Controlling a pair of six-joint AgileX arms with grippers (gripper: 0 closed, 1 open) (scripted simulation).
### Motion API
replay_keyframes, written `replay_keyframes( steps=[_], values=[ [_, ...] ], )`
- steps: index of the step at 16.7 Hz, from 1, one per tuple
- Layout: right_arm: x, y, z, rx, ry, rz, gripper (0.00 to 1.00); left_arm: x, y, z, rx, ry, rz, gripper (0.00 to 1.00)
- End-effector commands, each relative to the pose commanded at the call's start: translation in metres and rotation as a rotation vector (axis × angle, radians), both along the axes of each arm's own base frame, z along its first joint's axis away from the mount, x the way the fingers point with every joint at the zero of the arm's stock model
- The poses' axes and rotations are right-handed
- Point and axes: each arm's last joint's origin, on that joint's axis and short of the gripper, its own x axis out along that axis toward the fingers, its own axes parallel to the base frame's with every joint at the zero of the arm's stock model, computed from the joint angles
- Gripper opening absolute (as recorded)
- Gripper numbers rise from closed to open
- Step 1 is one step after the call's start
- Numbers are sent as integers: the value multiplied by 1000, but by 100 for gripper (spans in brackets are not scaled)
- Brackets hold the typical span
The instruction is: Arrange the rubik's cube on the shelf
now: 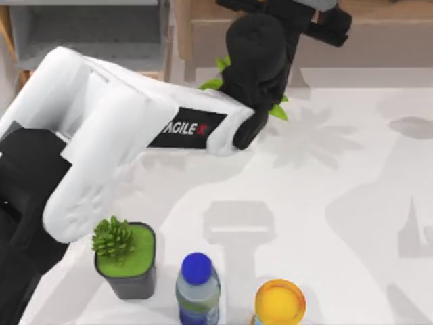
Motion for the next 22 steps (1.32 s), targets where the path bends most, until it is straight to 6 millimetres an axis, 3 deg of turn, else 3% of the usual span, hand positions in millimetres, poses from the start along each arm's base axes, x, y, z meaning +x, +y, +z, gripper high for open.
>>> replay_keyframes(
  steps=[3,5,10,15,19,22],
  values=[
    [0,0,0,0,0,0,100,-13,46,3,168,-79,-86,100],
    [0,0,0,0,0,0,100,-22,87,0,294,-131,-124,100],
    [0,0,0,0,0,0,100,-53,218,-28,625,-188,-121,100],
    [0,0,0,0,0,0,100,-113,343,-63,902,-123,-22,100],
    [0,0,0,0,0,0,100,-161,414,-79,1063,-46,110,100],
    [0,0,0,0,0,0,100,-181,458,-83,1173,-7,241,100]
  ],
)
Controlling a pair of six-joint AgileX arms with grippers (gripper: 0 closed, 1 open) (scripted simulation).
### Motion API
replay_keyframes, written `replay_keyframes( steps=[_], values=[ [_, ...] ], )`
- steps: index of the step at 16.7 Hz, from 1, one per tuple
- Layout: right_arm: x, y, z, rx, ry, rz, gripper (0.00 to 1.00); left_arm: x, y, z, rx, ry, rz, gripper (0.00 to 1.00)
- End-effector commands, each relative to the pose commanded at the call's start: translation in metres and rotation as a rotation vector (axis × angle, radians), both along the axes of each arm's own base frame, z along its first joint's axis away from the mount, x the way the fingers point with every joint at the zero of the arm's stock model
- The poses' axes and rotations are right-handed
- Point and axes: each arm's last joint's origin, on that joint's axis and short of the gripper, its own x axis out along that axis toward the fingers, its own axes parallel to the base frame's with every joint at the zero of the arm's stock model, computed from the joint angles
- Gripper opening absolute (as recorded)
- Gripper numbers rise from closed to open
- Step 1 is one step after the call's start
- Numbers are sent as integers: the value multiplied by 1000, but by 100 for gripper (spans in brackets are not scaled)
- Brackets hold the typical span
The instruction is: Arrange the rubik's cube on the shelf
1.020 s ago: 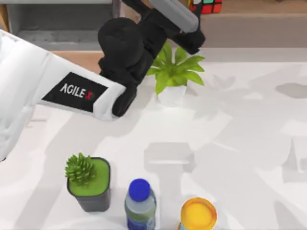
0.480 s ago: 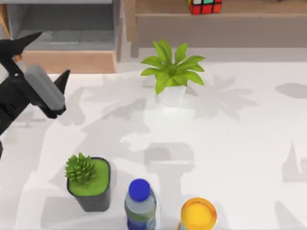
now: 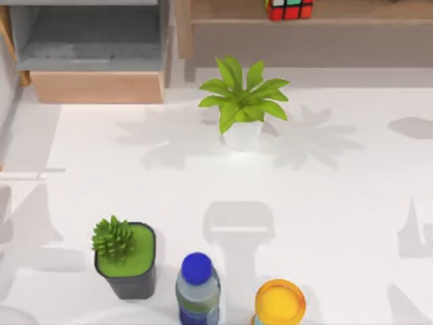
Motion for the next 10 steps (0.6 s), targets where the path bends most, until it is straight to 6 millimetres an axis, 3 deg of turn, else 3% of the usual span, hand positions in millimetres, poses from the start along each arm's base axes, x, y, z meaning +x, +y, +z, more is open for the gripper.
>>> replay_keyframes(
  steps=[4,10],
  values=[
    [0,0,0,0,0,0,100,-6,45,5,128,-57,132,100],
    [0,0,0,0,0,0,100,-6,49,6,144,-66,144,100]
  ],
)
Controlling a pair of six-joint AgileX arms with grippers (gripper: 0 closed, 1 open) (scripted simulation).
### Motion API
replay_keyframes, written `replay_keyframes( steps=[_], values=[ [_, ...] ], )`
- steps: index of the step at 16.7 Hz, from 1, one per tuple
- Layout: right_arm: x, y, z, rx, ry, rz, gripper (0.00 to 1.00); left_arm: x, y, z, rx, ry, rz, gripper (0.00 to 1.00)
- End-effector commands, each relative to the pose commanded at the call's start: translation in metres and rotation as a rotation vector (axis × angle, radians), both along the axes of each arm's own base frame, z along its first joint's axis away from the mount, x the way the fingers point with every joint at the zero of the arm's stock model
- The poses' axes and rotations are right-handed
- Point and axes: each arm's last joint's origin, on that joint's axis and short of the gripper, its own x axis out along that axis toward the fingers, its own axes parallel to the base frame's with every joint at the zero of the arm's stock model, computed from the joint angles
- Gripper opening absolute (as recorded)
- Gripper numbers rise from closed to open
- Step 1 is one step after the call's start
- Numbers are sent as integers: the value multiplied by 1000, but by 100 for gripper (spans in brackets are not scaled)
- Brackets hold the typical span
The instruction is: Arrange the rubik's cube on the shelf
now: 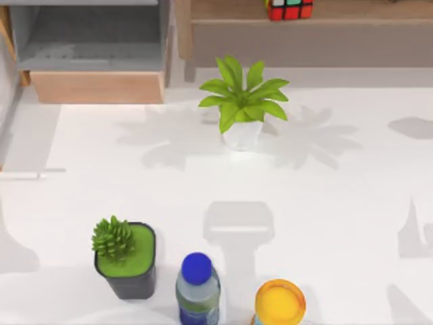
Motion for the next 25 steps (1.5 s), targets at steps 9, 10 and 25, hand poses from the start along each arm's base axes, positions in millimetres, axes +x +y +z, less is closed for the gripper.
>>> replay_keyframes(
  steps=[9,10,25],
  values=[
    [0,0,0,0,0,0,100,25,1,0,1,0,3,100],
    [0,0,0,0,0,0,100,25,1,0,1,0,3,100],
    [0,0,0,0,0,0,100,25,1,0,1,0,3,0]
  ],
)
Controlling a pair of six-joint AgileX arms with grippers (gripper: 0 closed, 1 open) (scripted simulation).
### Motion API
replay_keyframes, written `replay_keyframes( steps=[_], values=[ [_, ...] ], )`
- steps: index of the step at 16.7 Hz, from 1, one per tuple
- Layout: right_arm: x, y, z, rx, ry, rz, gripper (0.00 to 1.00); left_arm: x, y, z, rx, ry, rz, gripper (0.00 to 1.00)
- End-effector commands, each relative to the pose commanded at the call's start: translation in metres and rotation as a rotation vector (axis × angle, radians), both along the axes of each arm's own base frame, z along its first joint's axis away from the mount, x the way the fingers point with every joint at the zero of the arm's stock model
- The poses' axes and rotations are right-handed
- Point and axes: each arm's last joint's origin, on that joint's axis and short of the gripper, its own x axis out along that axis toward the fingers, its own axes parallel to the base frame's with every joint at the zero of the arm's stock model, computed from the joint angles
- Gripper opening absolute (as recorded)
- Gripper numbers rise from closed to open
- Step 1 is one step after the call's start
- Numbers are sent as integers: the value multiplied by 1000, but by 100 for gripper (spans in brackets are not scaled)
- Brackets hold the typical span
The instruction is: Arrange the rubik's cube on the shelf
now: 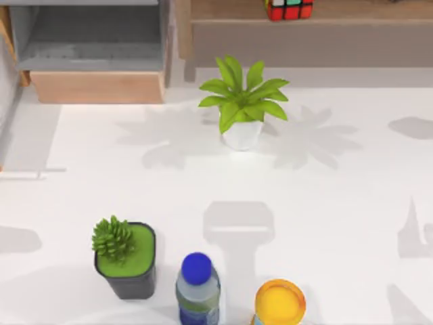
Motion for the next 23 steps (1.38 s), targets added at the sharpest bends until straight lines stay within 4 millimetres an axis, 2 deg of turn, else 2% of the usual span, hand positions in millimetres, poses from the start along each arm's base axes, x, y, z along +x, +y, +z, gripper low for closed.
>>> replay_keyframes(
  steps=[8,10,13,15,20,23],
  values=[
    [0,0,0,0,0,0,100,0,0,-4,-16,18,3,0],
    [0,0,0,0,0,0,100,13,-1,-7,-24,29,2,0],
    [0,0,0,0,0,0,100,43,4,0,-3,-4,1,0],
    [0,0,0,0,0,0,100,59,0,-2,-12,9,0,0],
    [0,0,0,0,0,0,100,61,0,-6,-22,25,7,0],
    [0,0,0,0,0,0,100,80,0,-7,-22,28,5,0]
  ],
)
